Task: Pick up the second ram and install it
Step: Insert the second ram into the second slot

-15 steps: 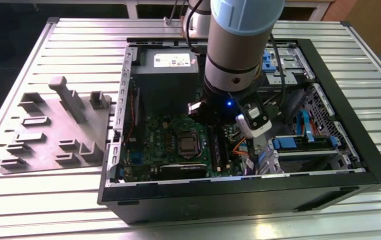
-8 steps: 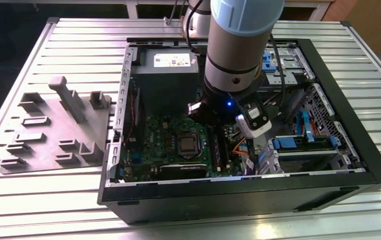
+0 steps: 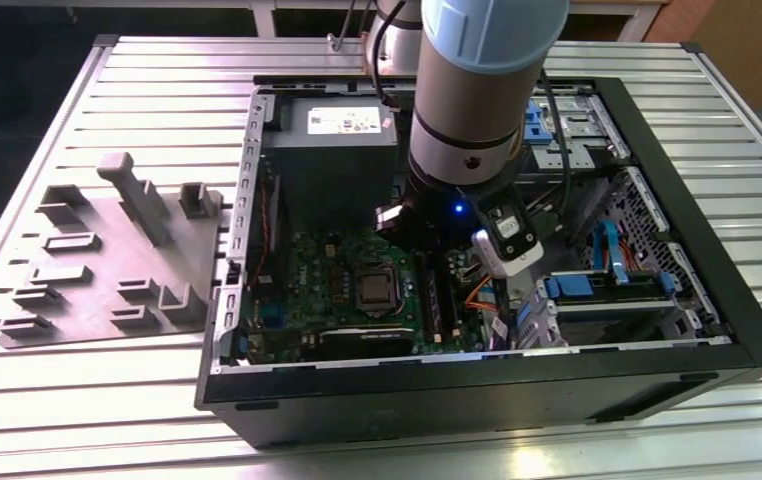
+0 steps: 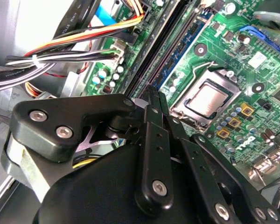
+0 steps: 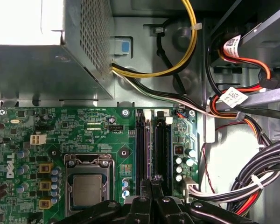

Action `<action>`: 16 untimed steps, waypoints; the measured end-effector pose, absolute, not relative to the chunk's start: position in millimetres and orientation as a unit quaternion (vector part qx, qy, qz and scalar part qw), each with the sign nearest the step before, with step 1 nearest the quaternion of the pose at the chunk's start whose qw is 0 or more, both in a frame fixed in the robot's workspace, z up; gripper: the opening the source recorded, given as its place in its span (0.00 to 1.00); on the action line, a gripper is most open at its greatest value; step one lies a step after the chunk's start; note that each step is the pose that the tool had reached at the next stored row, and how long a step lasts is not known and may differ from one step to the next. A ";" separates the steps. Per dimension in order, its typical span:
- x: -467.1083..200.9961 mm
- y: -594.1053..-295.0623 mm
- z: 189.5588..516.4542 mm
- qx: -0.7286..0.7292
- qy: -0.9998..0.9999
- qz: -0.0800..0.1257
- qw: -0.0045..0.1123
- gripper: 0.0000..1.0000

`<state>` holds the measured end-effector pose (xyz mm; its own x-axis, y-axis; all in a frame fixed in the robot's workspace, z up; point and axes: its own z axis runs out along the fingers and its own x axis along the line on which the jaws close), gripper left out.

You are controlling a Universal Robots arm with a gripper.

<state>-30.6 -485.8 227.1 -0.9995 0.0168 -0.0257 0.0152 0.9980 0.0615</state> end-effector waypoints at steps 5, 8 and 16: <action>-30.6 -486.5 227.0 0.008 0.999 0.031 0.013 0.11; -30.6 -487.3 227.0 0.008 0.999 0.031 0.013 0.11; -30.6 -487.4 225.3 0.008 0.999 0.031 0.013 0.11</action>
